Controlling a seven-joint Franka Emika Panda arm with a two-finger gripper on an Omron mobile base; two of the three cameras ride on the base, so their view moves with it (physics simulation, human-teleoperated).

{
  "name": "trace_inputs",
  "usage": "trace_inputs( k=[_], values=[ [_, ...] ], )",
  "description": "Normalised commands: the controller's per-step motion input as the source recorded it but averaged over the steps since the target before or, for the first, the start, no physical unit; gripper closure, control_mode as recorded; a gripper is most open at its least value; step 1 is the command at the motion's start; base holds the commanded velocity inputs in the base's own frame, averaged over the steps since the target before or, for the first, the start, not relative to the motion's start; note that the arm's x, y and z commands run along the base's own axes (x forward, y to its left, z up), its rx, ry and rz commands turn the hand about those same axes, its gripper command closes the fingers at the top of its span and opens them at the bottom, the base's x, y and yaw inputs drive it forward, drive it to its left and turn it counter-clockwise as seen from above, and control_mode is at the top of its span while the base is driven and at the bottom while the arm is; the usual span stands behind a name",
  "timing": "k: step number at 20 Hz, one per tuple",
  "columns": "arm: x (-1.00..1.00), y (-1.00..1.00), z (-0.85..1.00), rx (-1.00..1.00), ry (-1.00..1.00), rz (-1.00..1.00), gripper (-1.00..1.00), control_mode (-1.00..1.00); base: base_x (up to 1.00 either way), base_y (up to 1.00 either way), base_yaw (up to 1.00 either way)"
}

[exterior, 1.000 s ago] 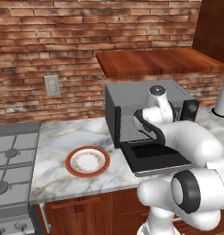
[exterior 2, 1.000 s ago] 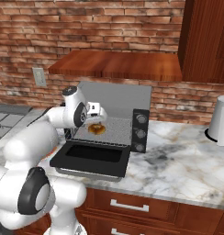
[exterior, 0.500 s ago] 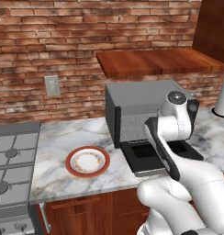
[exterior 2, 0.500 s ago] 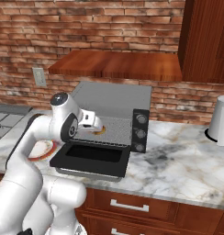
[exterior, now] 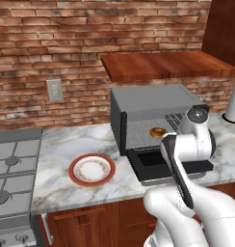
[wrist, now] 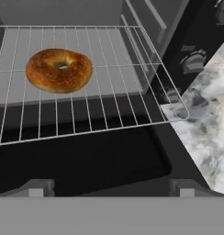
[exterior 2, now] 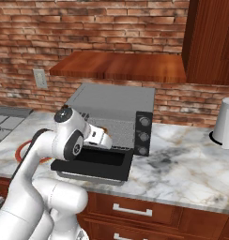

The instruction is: Pick up the bagel from the plate, place it on the toaster oven rack, close the door, and set the timer.

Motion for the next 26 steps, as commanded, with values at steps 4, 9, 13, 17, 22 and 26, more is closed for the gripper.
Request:
trace_inputs(
  k=[4,9,13,17,22,26],
  values=[
    [0.02,-0.29,-0.07,0.06,0.00,-0.05,-1.00,-1.00,0.00,0.00,0.00],
    [0.07,-0.24,-0.15,0.06,0.00,0.00,-1.00,-1.00,0.00,0.00,0.00],
    [0.16,-0.13,-0.19,0.05,0.00,0.00,-1.00,-1.00,0.00,0.00,0.00],
    [0.24,-0.13,-0.20,0.05,0.00,0.00,-1.00,-1.00,0.00,0.00,0.00],
    [0.32,-0.09,-0.20,0.04,0.00,0.00,-1.00,-1.00,0.00,0.00,0.00],
    [0.32,-0.06,-0.18,0.03,0.00,0.00,-1.00,-1.00,0.00,0.00,0.00]
  ],
)
